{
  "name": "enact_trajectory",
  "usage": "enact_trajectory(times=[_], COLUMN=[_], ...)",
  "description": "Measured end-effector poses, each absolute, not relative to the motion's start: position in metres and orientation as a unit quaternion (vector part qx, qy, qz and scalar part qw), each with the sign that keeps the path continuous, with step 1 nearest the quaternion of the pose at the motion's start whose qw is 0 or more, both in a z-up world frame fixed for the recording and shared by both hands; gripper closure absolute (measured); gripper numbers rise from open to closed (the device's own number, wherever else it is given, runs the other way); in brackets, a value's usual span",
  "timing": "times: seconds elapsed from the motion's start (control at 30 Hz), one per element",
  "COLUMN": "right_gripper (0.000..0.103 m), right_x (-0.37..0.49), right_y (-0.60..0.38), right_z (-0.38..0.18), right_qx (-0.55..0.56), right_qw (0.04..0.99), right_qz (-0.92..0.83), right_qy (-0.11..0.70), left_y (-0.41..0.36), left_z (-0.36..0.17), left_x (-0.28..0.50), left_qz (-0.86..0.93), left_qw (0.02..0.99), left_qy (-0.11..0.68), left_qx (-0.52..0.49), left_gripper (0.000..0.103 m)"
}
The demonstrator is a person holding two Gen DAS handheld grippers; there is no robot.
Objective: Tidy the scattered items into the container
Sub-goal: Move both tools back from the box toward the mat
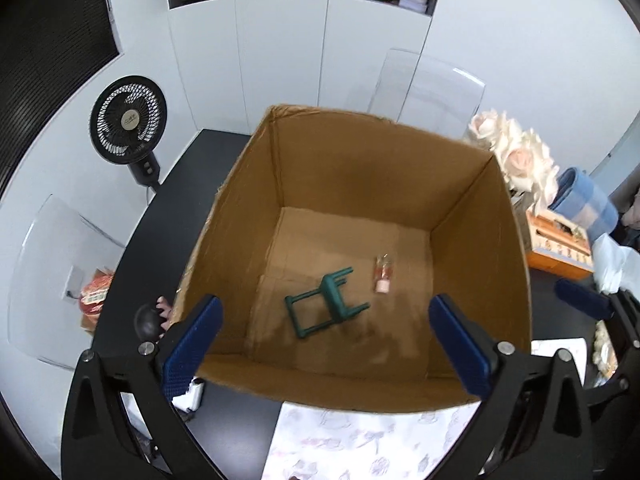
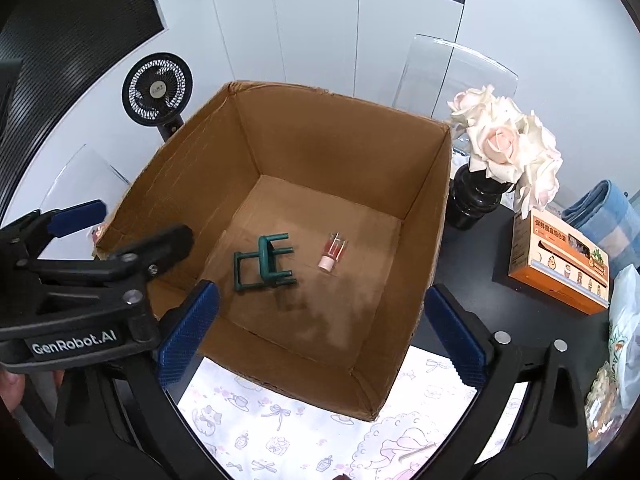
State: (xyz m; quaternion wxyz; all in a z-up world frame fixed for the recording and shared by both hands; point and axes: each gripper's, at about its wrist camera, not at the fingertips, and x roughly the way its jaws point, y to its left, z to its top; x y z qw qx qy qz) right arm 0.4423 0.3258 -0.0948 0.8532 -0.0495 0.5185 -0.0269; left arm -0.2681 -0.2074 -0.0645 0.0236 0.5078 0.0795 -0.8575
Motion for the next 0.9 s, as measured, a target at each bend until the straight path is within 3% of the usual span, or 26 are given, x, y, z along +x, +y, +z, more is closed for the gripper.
enact_trajectory(times=[0.23, 0.9], right_gripper=[0.0, 0.0], right_x=[0.435, 0.359], right_y=[0.325, 0.273], right_z=[-0.087, -0.03], right_qx=[-0.042, -0.009], right_qw=[0.855, 0.868], right_qz=[-0.028, -0.054], right_qy=[0.516, 0.494], left_y=[-0.214, -0.16], left_z=[-0.054, 0.013], left_x=[-0.257, -0.21], left_qz=[-0.859, -0.89], left_qw=[0.024, -0.014], left_qy=[0.108, 0.069], left_qx=[0.5, 0.451], left_gripper=[0.001, 0.001])
